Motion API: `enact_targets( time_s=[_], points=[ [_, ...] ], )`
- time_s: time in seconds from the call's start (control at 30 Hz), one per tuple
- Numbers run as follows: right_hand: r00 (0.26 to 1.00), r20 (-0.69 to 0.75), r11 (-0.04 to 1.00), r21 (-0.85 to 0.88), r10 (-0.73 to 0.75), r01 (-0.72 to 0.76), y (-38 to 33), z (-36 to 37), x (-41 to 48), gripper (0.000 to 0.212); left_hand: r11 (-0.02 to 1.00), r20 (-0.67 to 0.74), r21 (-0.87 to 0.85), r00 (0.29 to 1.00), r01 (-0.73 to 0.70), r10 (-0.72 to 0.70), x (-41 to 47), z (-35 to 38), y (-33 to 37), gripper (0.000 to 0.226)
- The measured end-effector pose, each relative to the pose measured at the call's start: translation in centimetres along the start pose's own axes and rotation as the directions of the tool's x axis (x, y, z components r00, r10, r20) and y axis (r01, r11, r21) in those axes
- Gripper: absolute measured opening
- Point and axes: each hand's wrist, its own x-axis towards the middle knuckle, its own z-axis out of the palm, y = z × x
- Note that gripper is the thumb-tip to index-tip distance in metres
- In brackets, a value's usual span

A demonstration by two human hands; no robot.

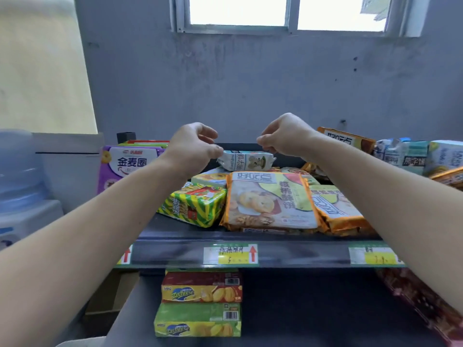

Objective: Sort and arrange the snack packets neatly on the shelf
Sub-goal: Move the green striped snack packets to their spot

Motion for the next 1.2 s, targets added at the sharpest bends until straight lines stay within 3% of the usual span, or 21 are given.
enact_targets(
  time_s=[0.17,0.33,0.5,0.7,0.77,0.93,1.03,1.2],
  points=[
    [1.000,0.013,1.000,-0.006,-0.019,0.019,2.9,-3.1,-1.2,0.021,0.998,0.030,0.004,0.998,0.058,-0.058,-0.5,3.4,1.6,0.025],
    [0.995,0.066,0.998,0.015,-0.069,0.068,4.3,-4.3,-2.0,0.022,0.982,-0.057,0.072,0.984,0.172,-0.168,-1.3,4.2,2.4,0.024],
    [0.973,0.176,0.988,0.072,-0.147,0.136,3.8,-3.0,-2.5,0.021,0.933,-0.237,0.037,0.910,0.358,-0.340,-3.2,2.2,1.6,0.014],
    [0.927,0.276,0.963,0.156,-0.254,0.218,0.8,0.7,-3.0,0.022,0.853,-0.304,-0.044,0.807,0.519,-0.507,-6.7,-0.4,-0.1,0.012],
    [0.917,0.296,0.959,0.169,-0.267,0.225,-0.1,1.6,-2.9,0.022,0.815,-0.280,-0.086,0.771,0.574,-0.572,-7.1,-0.8,-0.7,0.007],
    [0.915,0.313,0.965,0.138,-0.256,0.223,-1.4,3.4,-2.5,0.021,0.702,-0.146,-0.230,0.689,0.674,-0.710,-6.4,0.1,-2.0,0.037],
    [0.915,0.323,0.970,0.096,-0.243,0.224,-2.1,4.2,-2.1,0.022,0.623,-0.050,-0.338,0.648,0.705,-0.760,-5.2,0.8,-2.5,0.041],
    [0.912,0.346,0.975,0.050,-0.221,0.217,-2.6,5.3,-2.0,0.025,0.549,-0.004,-0.361,0.587,0.754,-0.810,-3.8,0.9,-3.7,0.050]
  ],
)
